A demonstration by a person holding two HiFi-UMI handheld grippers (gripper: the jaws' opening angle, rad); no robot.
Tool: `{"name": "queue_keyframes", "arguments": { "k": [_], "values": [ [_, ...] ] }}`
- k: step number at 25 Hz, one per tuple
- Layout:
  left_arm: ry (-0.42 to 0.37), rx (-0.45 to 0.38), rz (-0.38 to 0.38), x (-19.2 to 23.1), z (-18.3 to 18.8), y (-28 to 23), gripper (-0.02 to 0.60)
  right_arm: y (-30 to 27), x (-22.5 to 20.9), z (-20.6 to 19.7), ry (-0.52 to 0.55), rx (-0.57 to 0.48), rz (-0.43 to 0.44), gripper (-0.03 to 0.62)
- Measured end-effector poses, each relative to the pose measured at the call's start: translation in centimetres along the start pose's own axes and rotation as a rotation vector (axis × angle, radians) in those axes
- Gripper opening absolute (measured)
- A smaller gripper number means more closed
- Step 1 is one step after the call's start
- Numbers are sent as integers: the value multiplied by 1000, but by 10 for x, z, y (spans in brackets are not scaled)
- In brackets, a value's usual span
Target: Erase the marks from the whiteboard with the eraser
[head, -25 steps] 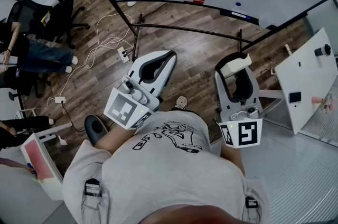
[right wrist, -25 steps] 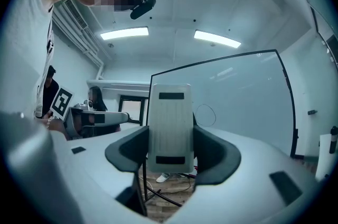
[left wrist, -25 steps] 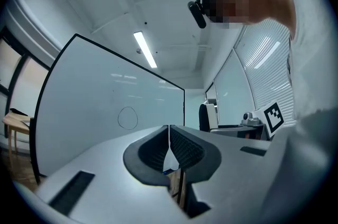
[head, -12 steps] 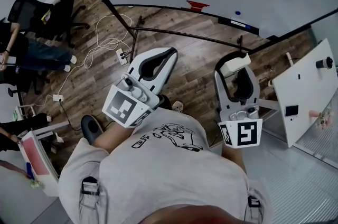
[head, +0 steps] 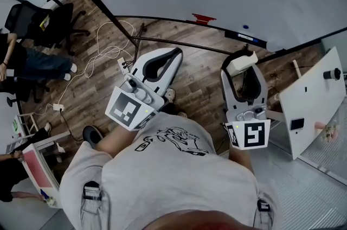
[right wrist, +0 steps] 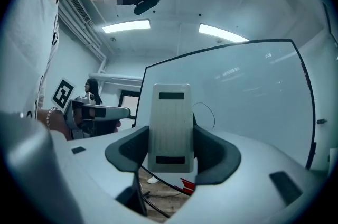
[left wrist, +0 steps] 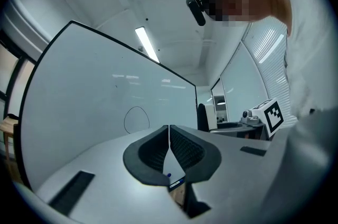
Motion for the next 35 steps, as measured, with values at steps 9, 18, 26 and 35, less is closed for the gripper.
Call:
{"name": "queue_keyframes", "arguments": {
  "k": [9,18,26,35],
  "values": [
    [9,-18,-31,65,-6,-37,26,-67,-13,-11,31,1,-35,259],
    [26,-24,-36,108,-14,-52,26,-112,-21,-25,101,14,-66,259],
    [10,-20,-38,141,-19,-56,26,-148,-26,-34,188,25,-87,258],
    [31,7,-54,161,-30,-53,26,-191,-52,-26,374,54,-153,258]
  ]
}}
Point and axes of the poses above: the fingertips, and each gripper's own axes: y backward along the fingers, x to its left, z out of its top, the point moved 5 cm from there along y, backward along the fingers, and after that the axes turned 10 degrees about -x, right-handed, at the moved point
